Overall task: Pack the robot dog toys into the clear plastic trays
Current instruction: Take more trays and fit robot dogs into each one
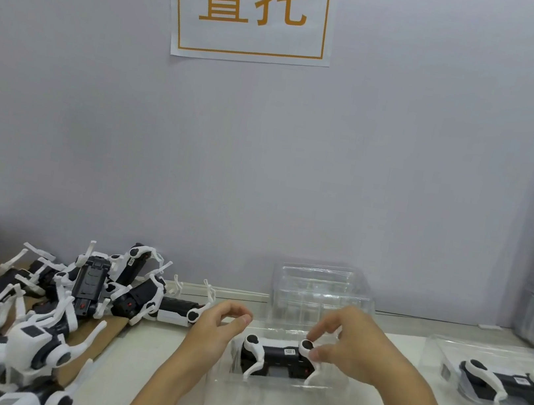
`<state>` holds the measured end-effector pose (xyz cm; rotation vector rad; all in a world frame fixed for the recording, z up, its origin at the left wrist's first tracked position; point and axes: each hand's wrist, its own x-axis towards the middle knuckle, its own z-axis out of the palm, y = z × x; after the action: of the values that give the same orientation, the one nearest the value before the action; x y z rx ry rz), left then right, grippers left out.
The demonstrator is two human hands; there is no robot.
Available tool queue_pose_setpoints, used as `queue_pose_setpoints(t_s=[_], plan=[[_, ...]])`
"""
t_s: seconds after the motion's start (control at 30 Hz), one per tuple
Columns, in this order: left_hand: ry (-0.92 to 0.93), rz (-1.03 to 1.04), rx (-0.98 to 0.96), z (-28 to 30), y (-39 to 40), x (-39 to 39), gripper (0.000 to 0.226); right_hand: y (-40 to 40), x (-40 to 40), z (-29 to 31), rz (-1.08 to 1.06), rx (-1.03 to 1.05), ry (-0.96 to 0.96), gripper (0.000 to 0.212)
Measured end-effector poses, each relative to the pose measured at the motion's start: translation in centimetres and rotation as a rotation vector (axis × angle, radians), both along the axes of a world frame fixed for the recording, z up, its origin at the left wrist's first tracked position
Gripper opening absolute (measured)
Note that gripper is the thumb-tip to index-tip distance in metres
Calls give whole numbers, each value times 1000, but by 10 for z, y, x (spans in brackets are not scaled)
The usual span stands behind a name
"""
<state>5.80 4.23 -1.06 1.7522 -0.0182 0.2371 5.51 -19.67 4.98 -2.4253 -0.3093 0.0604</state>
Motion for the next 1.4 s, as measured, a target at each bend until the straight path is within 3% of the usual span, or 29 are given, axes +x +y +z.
queue_pose_setpoints(t_s=[0.17,0.3,0.5,0.8,1.03,1.13,1.2,1.33,1.4], plan=[[-3,-3,3,0,0,-1,9,1,2,-4,-40,75,-42,25],[0,1,14,0,0,-2,10,3,1,-2,-28,-18,-61,19],[-7,2,15,3,-2,-2,11,47,-12,-7,172,21,-207,19],[21,2,21,5,-3,-4,20,73,-12,-18,206,36,-118,43],[20,0,45,8,-3,-5,24,66,-5,-22,234,63,-137,25],[27,2,56,9,-2,-6,26,54,-1,-19,113,152,-183,24],[57,10,84,10,-1,-6,26,37,4,-15,-11,104,-247,20],[204,31,204,12,0,-4,22,5,10,-15,-125,-3,-158,17],[181,53,313,15,0,-4,21,2,11,-18,-123,24,-108,20]])
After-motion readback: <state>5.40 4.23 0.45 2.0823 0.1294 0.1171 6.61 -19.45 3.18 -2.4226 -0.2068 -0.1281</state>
